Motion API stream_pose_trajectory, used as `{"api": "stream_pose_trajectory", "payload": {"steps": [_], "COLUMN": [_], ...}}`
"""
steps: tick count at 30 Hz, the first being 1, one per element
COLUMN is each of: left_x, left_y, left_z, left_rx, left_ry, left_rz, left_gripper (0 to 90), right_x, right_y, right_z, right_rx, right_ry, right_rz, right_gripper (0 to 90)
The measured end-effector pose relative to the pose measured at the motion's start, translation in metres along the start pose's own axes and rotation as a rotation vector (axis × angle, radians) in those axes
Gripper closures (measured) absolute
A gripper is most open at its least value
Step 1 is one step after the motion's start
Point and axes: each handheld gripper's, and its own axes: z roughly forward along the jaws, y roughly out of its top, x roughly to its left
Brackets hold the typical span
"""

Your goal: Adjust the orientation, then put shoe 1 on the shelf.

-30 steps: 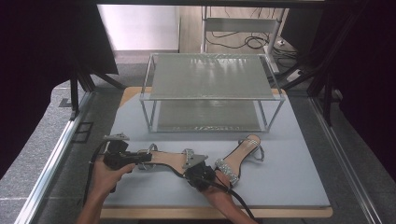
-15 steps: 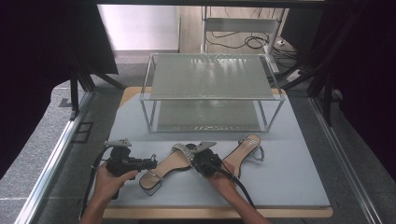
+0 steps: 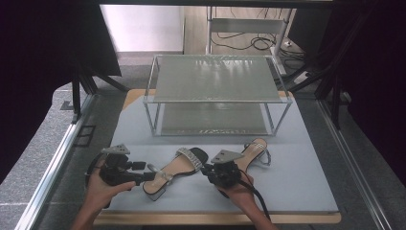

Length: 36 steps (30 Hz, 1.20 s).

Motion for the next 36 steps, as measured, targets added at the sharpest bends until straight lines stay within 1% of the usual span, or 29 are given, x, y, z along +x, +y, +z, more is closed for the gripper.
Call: {"api": "stream_pose_trajectory", "payload": {"steps": [1,2,3,4,5,6,7,8,9,10,12,13,14,15,16,17,18,19,20,21,22,23,24,25,27,32,33,34,36], "left_x": [-0.001,-0.002,-0.002,-0.003,-0.005,-0.005,-0.008,-0.008,-0.01,-0.01,-0.011,-0.011,-0.011,-0.009,-0.009,-0.007,-0.007,-0.005,-0.005,-0.005,-0.004,-0.002,-0.002,-0.001,0.0,-0.003,-0.005,-0.005,-0.007], "left_y": [0.001,0.002,0.004,0.008,0.017,0.017,0.029,0.029,0.043,0.043,0.053,0.061,0.061,0.066,0.066,0.069,0.069,0.071,0.071,0.072,0.072,0.072,0.072,0.072,0.07,0.067,0.066,0.066,0.064], "left_z": [-0.007,-0.011,-0.016,-0.019,-0.02,-0.02,-0.012,-0.012,0.003,0.003,0.017,0.03,0.03,0.04,0.04,0.052,0.052,0.065,0.065,0.07,0.076,0.085,0.085,0.091,0.1,0.118,0.125,0.125,0.132], "left_rx": [-0.01,-0.019,-0.027,-0.03,-0.016,-0.016,0.019,0.019,0.075,0.075,0.133,0.178,0.178,0.225,0.225,0.265,0.265,0.322,0.322,0.351,0.374,0.414,0.414,0.453,0.5,0.584,0.62,0.62,0.672], "left_ry": [0.014,0.02,0.032,0.042,0.058,0.058,0.068,0.068,0.071,0.071,0.072,0.074,0.074,0.079,0.079,0.081,0.081,0.092,0.092,0.096,0.098,0.111,0.111,0.121,0.129,0.152,0.159,0.159,0.165], "left_rz": [0.002,0.003,0.005,0.007,0.02,0.02,0.035,0.035,0.054,0.054,0.071,0.077,0.077,0.085,0.085,0.086,0.086,0.092,0.092,0.092,0.089,0.089,0.089,0.094,0.1,0.129,0.131,0.131,0.14], "left_gripper": [28.6,25.6,25.6,25.0,24.6,24.5,24.4,24.4,24.4,24.5,24.5,25.0,25.1,25.4,26.4,27.6,27.5,27.4,27.4,27.3,27.3,27.2,27.0,27.0,25.4,23.2,23.0,23.5,24.1], "right_x": [0.0,-0.001,-0.001,-0.002,-0.004,-0.004,-0.007,-0.007,-0.01,-0.011,-0.012,-0.012,-0.012,-0.012,-0.012,-0.014,-0.014,-0.017,-0.017,-0.021,-0.021,-0.026,-0.027,-0.027,-0.03,-0.033,-0.034,-0.034,-0.034], "right_y": [-0.002,-0.009,-0.009,-0.012,-0.02,-0.02,-0.025,-0.025,-0.032,-0.035,-0.039,-0.045,-0.048,-0.05,-0.05,-0.056,-0.056,-0.061,-0.061,-0.064,-0.064,-0.066,-0.067,-0.067,-0.069,-0.072,-0.072,-0.072,-0.073], "right_z": [-0.005,-0.022,-0.022,-0.028,-0.041,-0.041,-0.049,-0.049,-0.057,-0.061,-0.065,-0.071,-0.074,-0.076,-0.076,-0.081,-0.081,-0.086,-0.086,-0.09,-0.09,-0.094,-0.094,-0.094,-0.096,-0.095,-0.094,-0.094,-0.094], "right_rx": [-0.011,-0.045,-0.045,-0.057,-0.076,-0.076,-0.084,-0.084,-0.094,-0.099,-0.105,-0.112,-0.109,-0.1,-0.1,-0.095,-0.095,-0.095,-0.095,-0.099,-0.099,-0.106,-0.109,-0.109,-0.107,-0.099,-0.096,-0.096,-0.091], "right_ry": [0.004,0.0,0.0,-0.002,-0.009,-0.009,-0.018,-0.018,-0.023,-0.026,-0.026,-0.032,-0.034,-0.039,-0.039,-0.052,-0.052,-0.06,-0.06,-0.068,-0.068,-0.072,-0.076,-0.076,-0.081,-0.085,-0.087,-0.087,-0.086], "right_rz": [0.004,0.011,0.011,0.012,0.02,0.02,0.029,0.029,0.042,0.048,0.053,0.053,0.052,0.052,0.052,0.044,0.044,0.051,0.051,0.067,0.067,0.085,0.09,0.09,0.091,0.094,0.097,0.097,0.097], "right_gripper": [76.1,73.9,73.9,73.3,72.0,72.0,70.9,70.9,70.0,69.5,68.8,67.1,66.2,64.9,64.9,64.3,64.3,63.8,63.8,63.6,63.6,63.4,63.0,63.0,62.3,61.7,61.3,61.3,60.8]}}
